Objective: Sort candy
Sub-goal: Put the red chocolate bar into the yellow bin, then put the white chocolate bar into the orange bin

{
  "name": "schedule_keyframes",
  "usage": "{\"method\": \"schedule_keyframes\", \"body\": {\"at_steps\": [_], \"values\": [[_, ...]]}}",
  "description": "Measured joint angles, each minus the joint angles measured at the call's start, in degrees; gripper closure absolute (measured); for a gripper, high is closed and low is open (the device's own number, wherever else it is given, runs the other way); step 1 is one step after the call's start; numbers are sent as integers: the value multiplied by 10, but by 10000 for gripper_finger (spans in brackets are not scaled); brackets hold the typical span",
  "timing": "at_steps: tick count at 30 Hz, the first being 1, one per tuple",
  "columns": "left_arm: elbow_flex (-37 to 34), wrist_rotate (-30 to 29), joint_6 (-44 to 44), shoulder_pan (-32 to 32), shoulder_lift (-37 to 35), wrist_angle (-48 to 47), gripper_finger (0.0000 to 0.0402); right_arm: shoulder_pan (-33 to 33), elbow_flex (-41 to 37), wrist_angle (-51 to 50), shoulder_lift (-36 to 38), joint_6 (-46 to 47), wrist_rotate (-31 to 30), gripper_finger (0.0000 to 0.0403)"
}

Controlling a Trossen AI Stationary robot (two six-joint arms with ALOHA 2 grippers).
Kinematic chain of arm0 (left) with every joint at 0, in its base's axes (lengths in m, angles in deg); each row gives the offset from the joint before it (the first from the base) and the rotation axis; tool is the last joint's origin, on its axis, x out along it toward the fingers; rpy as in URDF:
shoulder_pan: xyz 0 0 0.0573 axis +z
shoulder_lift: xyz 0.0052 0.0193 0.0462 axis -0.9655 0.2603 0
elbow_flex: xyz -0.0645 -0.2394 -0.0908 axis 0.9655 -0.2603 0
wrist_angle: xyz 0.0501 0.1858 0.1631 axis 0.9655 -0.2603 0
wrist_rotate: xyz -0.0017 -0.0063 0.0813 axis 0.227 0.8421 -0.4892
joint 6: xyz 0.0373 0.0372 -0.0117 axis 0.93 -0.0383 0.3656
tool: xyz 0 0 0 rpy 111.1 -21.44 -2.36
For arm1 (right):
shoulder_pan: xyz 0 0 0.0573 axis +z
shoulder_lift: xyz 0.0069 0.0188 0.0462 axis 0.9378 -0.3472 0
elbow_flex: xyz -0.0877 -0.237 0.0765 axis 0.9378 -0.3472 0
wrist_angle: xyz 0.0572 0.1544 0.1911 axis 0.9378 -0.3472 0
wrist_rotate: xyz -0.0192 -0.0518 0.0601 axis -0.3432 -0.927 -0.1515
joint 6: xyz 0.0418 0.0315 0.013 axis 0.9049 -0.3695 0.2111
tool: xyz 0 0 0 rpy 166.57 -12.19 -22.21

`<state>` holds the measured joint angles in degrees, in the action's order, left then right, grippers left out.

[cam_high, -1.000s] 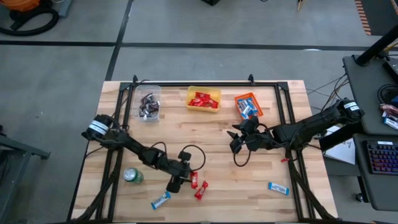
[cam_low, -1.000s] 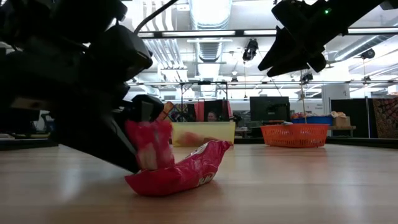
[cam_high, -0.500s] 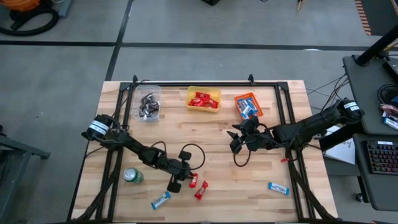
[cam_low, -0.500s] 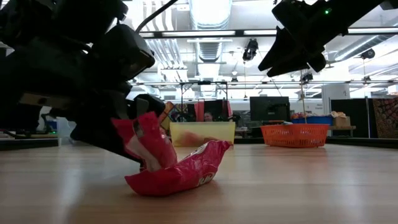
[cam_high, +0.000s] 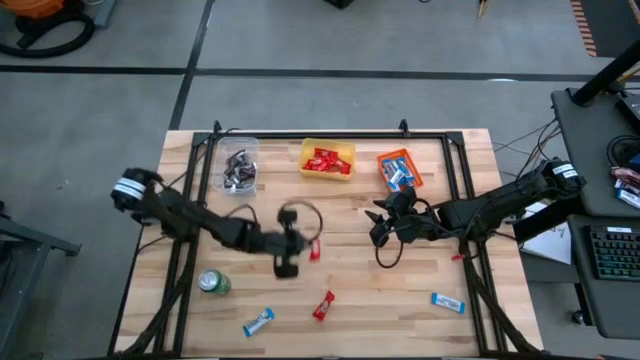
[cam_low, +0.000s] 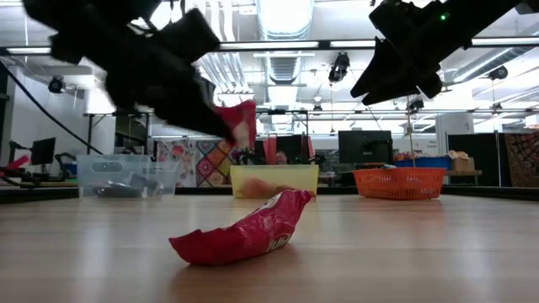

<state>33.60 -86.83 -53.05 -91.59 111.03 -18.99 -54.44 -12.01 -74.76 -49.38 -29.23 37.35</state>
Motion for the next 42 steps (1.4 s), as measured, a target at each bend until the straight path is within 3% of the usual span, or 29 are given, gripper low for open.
{"method": "schedule_keyframes", "body": {"at_steps": [7,9,14,18,24,30,36,42], "values": [[23,-150,-45,134,-55,-4,400,0,-1,1,0,6,0,223],[37,-146,-51,179,-54,-8,400,0,-1,1,0,6,0,223],[94,-62,-57,279,-13,-30,399,0,-1,1,0,10,0,223],[145,-50,-47,331,36,-71,390,0,-1,-1,0,10,1,223],[193,-48,-17,366,94,-99,356,0,-1,-2,0,10,3,223],[204,-47,-1,367,107,-115,316,0,-1,-7,0,8,8,223],[203,-46,-3,335,63,-172,298,0,-1,-2,0,18,107,223],[203,-29,-18,250,7,-214,298,4,1,-2,-5,89,322,223]]}}
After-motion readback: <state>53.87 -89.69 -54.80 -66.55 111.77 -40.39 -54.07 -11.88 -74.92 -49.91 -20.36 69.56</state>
